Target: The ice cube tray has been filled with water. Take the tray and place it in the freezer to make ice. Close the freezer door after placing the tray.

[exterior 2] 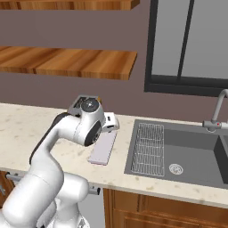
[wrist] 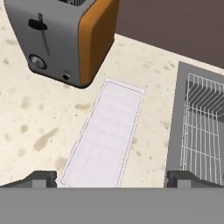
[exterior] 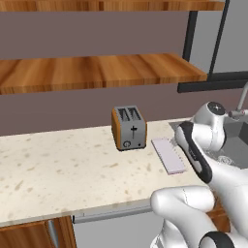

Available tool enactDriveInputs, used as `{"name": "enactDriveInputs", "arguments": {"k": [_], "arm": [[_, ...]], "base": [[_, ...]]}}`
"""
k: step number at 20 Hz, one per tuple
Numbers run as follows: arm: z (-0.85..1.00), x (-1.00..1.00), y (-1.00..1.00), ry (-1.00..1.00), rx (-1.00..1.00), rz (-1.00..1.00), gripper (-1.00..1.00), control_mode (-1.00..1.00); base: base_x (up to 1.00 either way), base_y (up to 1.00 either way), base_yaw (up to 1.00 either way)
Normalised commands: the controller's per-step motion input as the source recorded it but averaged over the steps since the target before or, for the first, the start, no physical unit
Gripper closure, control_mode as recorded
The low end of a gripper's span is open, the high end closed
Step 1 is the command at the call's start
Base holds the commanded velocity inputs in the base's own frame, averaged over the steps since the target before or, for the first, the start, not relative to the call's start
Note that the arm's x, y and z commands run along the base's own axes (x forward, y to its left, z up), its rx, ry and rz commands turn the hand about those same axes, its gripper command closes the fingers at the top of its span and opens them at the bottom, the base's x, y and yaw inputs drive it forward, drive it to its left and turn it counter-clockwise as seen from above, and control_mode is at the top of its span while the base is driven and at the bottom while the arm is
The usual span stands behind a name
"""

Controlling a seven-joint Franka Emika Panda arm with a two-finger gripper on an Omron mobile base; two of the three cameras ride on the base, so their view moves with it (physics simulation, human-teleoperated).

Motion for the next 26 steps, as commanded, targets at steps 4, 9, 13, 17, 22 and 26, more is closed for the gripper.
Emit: {"name": "enactDriveInputs", "arguments": {"k": [4, 9, 13, 17, 22, 26], "arm": [[-0.11, 0.39, -0.41, 0.00, 0.00, 0.00, -1.00, -1.00], [-0.08, 0.41, -0.26, 0.02, 0.00, 0.00, -1.00, -1.00], [-0.10, 0.38, -0.04, 0.03, 0.00, 0.00, -1.00, -1.00], [-0.09, 0.36, 0.00, 0.00, 0.00, -0.03, -1.00, -1.00], [-0.07, 0.32, 0.00, 0.00, 0.00, -0.04, -1.00, -1.00], [-0.12, 0.37, 0.00, -0.02, 0.00, -0.07, -1.00, -1.00]], "base": [[0.00, 0.00, 0.00], [0.00, 0.00, 0.00], [0.00, 0.00, 0.00], [0.00, 0.00, 0.00], [0.00, 0.00, 0.00], [0.00, 0.00, 0.00]]}}
